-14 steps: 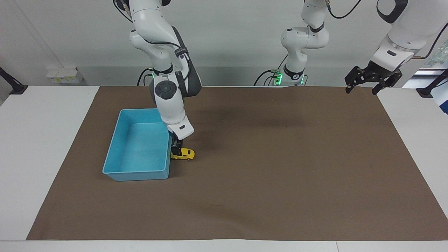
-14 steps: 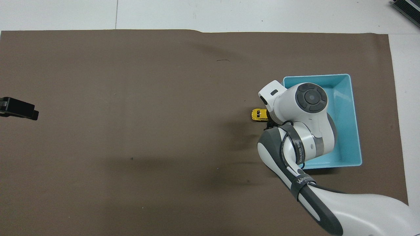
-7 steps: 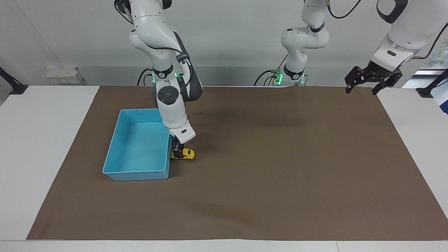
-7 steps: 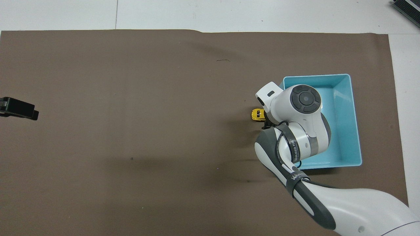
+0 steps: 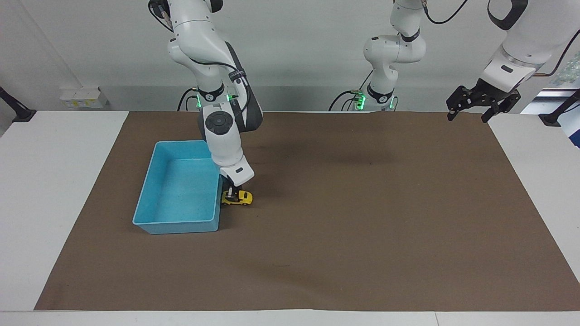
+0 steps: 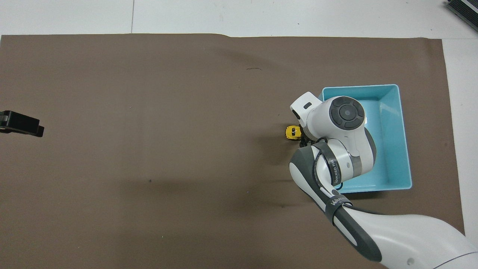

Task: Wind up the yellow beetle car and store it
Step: 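Lower the right gripper and grasp the yellow car beside the box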

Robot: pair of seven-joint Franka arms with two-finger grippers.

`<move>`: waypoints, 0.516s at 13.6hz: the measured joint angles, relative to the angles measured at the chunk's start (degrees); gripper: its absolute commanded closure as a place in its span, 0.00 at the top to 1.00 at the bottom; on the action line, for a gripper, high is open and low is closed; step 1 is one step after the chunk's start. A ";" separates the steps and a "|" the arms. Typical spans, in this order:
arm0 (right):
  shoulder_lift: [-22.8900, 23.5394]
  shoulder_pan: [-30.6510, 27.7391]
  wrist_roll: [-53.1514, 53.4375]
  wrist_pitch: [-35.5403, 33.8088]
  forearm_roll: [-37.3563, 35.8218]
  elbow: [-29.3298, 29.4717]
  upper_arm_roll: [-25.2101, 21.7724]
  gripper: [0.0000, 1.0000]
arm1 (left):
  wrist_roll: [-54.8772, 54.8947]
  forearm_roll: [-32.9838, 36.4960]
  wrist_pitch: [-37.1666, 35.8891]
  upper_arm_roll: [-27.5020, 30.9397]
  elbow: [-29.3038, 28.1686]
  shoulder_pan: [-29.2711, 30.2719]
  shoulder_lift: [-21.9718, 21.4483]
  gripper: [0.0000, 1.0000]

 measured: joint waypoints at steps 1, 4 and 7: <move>0.01 0.01 0.00 -0.02 -0.01 0.03 0.02 0.22 | 0.00 0.00 0.00 0.00 0.00 0.00 0.00 1.00; 0.25 0.62 0.00 -0.24 -0.01 1.04 0.13 0.22 | 0.00 0.00 0.00 0.00 0.00 0.00 0.00 1.00; 0.37 2.43 0.94 -3.06 -0.01 3.97 0.16 0.22 | 0.00 0.00 0.00 0.00 0.00 0.00 0.00 1.00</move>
